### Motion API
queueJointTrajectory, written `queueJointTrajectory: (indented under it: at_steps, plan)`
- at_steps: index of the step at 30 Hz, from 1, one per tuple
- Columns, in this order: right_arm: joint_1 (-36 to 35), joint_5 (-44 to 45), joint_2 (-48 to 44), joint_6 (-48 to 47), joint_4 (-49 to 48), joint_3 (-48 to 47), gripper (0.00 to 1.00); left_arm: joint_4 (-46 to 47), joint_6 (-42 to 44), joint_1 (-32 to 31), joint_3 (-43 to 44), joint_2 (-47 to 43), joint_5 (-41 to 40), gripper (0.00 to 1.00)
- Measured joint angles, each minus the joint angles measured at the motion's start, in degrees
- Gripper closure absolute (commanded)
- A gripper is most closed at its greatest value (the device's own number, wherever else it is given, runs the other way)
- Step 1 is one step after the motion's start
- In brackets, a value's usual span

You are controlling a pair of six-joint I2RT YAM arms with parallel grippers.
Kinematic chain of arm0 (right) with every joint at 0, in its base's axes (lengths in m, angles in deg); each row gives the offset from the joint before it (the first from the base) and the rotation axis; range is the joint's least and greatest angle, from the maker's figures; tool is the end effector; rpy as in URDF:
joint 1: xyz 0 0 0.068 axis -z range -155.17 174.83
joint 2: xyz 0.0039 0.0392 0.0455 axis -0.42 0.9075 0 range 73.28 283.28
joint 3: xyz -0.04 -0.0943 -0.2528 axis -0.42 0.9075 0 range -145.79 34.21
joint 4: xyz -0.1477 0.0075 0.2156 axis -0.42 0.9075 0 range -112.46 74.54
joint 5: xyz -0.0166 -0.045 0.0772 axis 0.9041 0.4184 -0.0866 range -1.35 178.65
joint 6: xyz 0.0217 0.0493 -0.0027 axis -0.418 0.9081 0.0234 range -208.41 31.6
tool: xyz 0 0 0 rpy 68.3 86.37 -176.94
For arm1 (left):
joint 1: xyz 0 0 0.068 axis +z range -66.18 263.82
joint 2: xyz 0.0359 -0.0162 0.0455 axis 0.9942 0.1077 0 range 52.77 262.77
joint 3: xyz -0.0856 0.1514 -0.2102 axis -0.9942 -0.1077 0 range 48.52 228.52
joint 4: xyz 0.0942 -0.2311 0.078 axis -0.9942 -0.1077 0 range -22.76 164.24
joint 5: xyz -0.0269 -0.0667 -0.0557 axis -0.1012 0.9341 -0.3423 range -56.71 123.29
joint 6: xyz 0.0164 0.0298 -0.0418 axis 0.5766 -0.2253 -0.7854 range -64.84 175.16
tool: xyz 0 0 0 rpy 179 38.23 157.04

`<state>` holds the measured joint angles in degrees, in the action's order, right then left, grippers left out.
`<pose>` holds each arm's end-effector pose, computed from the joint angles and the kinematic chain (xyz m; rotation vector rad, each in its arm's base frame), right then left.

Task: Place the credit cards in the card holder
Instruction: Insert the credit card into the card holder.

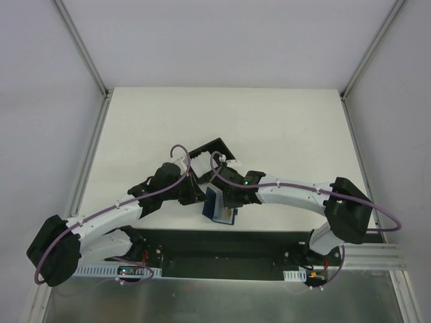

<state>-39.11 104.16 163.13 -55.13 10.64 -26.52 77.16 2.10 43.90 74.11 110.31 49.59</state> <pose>0.1459 0.2771 0.2149 -0.6059 2.5417 0.2495 0.1566 -0.1441 0.2051 -0.0710 2.3211 -1.2162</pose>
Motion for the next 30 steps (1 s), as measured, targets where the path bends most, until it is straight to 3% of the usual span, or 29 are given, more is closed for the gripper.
queueJointTrajectory:
  at_steps: [12, 30]
  plan:
    - [1.8, -7.0, 0.6, 2.6, -11.8, 5.4, 1.00, -2.9, 0.6, -1.4, 1.0, 2.6, -3.0, 1.00]
    - [0.9, -4.2, -1.9, 2.7, -8.2, 5.5, 1.00, -5.2, -0.4, -1.4, 0.7, 2.6, -6.7, 1.00]
